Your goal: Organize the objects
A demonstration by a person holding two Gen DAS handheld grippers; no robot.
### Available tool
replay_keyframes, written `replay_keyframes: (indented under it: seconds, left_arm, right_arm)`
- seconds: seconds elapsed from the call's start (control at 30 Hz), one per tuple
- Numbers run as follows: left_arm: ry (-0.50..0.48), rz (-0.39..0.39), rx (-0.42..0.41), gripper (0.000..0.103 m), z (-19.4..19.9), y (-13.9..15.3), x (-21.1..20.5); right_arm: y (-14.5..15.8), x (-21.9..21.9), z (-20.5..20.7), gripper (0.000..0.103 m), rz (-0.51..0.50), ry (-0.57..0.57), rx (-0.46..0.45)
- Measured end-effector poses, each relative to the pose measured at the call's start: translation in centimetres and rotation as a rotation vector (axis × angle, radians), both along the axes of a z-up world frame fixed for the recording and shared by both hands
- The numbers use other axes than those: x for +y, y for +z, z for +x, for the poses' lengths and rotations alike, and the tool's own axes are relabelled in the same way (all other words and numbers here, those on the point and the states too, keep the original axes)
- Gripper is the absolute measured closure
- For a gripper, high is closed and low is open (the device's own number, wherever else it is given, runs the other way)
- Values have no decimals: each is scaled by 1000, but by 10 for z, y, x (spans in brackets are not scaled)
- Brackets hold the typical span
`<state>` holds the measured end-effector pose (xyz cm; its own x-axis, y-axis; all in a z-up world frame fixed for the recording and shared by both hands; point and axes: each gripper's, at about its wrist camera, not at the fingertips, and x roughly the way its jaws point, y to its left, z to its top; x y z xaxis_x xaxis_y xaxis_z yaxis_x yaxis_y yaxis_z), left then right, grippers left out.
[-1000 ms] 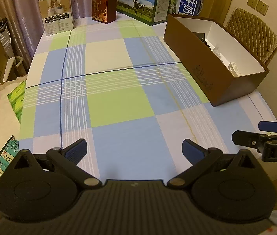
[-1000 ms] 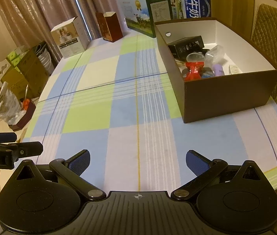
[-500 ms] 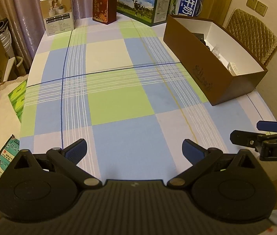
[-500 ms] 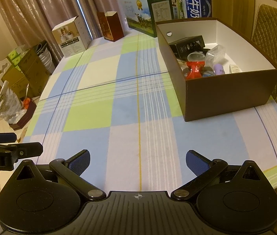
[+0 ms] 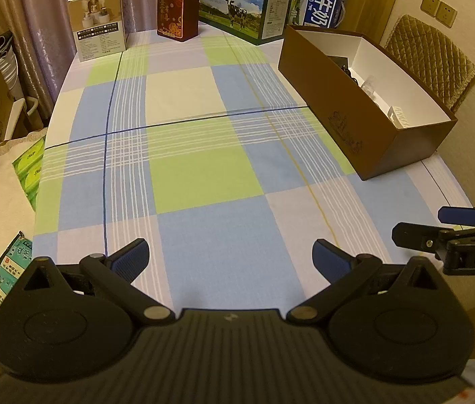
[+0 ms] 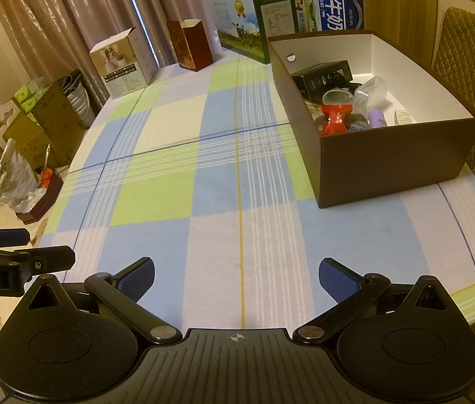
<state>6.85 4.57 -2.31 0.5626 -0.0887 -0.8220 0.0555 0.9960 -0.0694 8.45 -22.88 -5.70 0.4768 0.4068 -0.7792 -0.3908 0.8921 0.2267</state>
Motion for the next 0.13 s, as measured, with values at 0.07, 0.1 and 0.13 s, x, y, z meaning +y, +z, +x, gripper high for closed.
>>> replay_keyframes:
  seconds: [0.07,0.1,0.13]
  left_arm:
    - [-2,0,-6,1,-1,0,-1]
    - [-3,0,-8,1,-1,0,-1]
    - [-4,0,-9,1,-1,0,-1]
  right_arm:
    - [0,1,-3,2,0,0,1]
    - [-1,2,-3,2,1,0,2]
    - [-1,2,-4,2,1,0,3]
